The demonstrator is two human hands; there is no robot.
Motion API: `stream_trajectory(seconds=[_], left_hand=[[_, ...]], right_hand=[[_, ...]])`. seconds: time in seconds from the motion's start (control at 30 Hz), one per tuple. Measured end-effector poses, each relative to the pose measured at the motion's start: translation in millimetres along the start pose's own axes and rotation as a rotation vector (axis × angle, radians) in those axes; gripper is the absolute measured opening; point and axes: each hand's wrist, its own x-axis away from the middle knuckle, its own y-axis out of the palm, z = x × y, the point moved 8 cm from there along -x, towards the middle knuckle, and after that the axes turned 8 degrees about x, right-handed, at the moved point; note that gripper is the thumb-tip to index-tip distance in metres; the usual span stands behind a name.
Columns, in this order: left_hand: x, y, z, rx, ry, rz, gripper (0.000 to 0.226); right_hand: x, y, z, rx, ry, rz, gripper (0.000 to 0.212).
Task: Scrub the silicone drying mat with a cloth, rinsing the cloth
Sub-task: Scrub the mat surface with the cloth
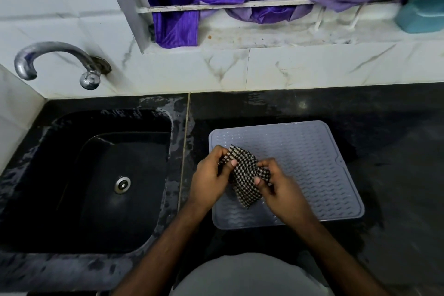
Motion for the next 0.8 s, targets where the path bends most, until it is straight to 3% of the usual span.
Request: stream_trajectory(seconds=[0.1, 0.23, 0.33, 0.43, 0.57, 0.63, 0.73, 0.8], left_hand=[[-5, 5, 19, 0.141, 0.071, -0.084, 0.002], [-7, 8, 42, 0.264, 0.122, -0.160, 0.011], [-11, 11, 62, 0.253, 0.180, -0.237, 0.013], [-23, 10, 75, 0.376, 0.117, -0.296, 0.012], [-45, -11, 56, 0.631, -0.178, -0.136, 0.009], [-52, -24, 37, 0.556, -0.251, -0.087, 0.010], [-53, -30, 9, 0.496, -0.345, -0.116, 0.010], [-48, -28, -8, 0.503, -0.386, -0.150, 0.009]], right_hand=[[-3, -5, 1, 0.084, -0.020, -0.007, 0.046], [-10, -10, 11, 0.201, -0.021, -0.059, 0.037], [-17, -17, 6, 0.259, -0.083, 0.002, 0.038], [-21, -29, -10, -0.090, -0.136, 0.121, 0.035], [-18, -27, -22, -0.663, -0.015, 0.069, 0.044], [-18, -28, -28, -0.588, 0.038, 0.083, 0.043], [-20, -34, -40, -0.199, 0.025, 0.148, 0.029], [-20, -35, -48, -0.067, 0.000, 0.172, 0.025]])
